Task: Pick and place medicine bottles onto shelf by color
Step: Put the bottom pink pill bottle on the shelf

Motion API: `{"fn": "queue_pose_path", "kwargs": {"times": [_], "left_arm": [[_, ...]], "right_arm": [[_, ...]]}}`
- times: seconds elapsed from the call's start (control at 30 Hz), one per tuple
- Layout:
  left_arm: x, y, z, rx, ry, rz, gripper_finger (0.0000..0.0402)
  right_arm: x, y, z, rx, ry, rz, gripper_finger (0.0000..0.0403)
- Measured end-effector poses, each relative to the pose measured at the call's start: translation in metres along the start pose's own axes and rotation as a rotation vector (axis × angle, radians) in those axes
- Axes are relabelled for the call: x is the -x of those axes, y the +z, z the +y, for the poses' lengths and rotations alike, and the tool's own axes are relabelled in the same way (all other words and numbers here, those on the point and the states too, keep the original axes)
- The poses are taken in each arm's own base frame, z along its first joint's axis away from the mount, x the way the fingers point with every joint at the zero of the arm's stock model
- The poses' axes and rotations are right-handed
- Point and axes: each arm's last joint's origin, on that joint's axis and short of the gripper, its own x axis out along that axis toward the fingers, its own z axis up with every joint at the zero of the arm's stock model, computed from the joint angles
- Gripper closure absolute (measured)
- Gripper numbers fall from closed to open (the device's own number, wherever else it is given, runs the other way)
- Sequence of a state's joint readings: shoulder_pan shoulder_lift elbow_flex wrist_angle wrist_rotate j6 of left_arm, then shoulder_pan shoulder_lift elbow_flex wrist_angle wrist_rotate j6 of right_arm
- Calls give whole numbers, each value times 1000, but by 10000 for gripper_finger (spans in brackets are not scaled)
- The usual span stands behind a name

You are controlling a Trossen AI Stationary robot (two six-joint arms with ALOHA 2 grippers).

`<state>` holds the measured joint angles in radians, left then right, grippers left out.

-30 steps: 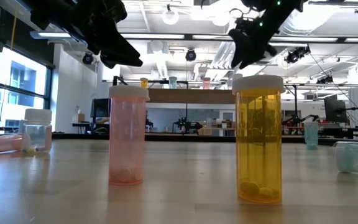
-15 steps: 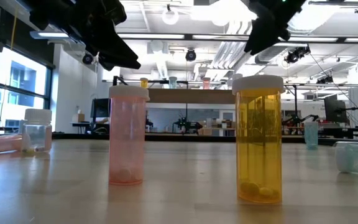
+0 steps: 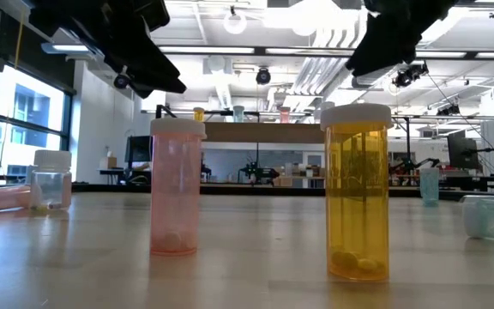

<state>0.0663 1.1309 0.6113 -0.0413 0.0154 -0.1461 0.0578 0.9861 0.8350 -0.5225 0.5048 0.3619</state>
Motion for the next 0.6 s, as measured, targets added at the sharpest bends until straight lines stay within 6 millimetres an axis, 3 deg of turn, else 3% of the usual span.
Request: {"fn": "queue_pose_path", "kwargs": {"times": [0.3, 0.6], "left_arm": [[1, -3, -28, -34, -94, -3, 239], [-16, -11, -68, -165, -214, -47, 239]], "right_arm": [[-3, -16, 23, 14, 66, -114, 219], [-3, -28, 31, -6, 59, -151, 219]]}}
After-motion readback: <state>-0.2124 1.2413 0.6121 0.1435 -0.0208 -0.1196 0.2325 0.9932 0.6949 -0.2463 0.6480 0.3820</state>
